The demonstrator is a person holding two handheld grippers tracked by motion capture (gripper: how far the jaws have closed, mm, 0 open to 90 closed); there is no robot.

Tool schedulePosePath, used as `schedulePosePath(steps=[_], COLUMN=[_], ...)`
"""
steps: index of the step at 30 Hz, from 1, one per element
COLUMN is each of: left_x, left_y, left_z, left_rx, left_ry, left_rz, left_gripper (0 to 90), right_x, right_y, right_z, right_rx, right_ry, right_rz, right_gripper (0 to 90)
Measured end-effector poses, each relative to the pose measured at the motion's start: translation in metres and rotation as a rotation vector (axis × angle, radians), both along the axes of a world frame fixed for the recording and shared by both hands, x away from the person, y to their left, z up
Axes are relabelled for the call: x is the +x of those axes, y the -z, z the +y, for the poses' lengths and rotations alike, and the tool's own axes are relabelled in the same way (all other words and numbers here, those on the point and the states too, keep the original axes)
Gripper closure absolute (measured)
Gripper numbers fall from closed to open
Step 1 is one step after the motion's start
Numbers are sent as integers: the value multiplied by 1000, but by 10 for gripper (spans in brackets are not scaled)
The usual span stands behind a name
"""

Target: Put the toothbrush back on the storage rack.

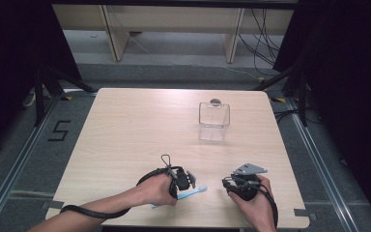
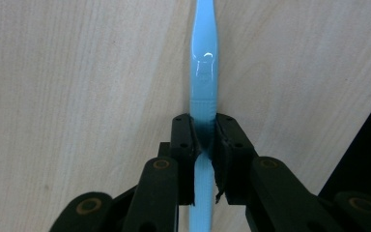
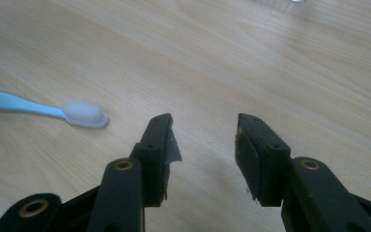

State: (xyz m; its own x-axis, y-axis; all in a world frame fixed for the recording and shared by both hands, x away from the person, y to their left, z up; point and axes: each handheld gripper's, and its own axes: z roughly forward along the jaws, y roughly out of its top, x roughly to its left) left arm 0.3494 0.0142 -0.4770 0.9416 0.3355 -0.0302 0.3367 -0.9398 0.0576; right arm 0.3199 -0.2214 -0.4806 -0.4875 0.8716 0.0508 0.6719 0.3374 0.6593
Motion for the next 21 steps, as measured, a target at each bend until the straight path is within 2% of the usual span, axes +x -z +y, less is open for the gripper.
schedulePosePath(steps=[1,3,6,9,10,12,13,14,17,18,19,20,21], left_x=[0,1,2,3,3,4,5,5,4,4,4,4,4], left_y=[-1,-5,-12,-16,-17,-21,-23,-25,-30,-31,-31,-32,-32], left_z=[1,2,4,8,9,12,13,14,18,20,22,23,25], left_rx=[-4,-21,-49,-71,-81,-95,-111,-116,-159,-170,-186,-193,-213], left_ry=[4,1,-4,-2,3,-2,0,-1,-5,-10,-15,-17,-24], left_rz=[-4,-13,-21,-22,-34,-44,-54,-58,-82,-83,-85,-87,-95], left_gripper=[786,786,787,787,787,787,787,787,787,787,787,787,786], right_x=[0,3,2,4,3,4,7,7,7,5,7,7,5], right_y=[0,1,0,0,-2,-4,-4,-5,-10,-10,-9,-8,-9], right_z=[0,-2,-1,-2,-1,-1,-4,-4,-7,-7,-9,-10,-9], right_rx=[3,-24,-6,-14,-1,11,3,20,11,27,14,12,24], right_ry=[3,-27,-15,-23,-9,14,-14,5,16,36,15,-1,32], right_rz=[2,-34,-27,-50,-31,-38,-78,-86,-102,-85,-113,-119,-97], right_gripper=[579,579,581,582,581,582,584,584,585,585,585,585,585])
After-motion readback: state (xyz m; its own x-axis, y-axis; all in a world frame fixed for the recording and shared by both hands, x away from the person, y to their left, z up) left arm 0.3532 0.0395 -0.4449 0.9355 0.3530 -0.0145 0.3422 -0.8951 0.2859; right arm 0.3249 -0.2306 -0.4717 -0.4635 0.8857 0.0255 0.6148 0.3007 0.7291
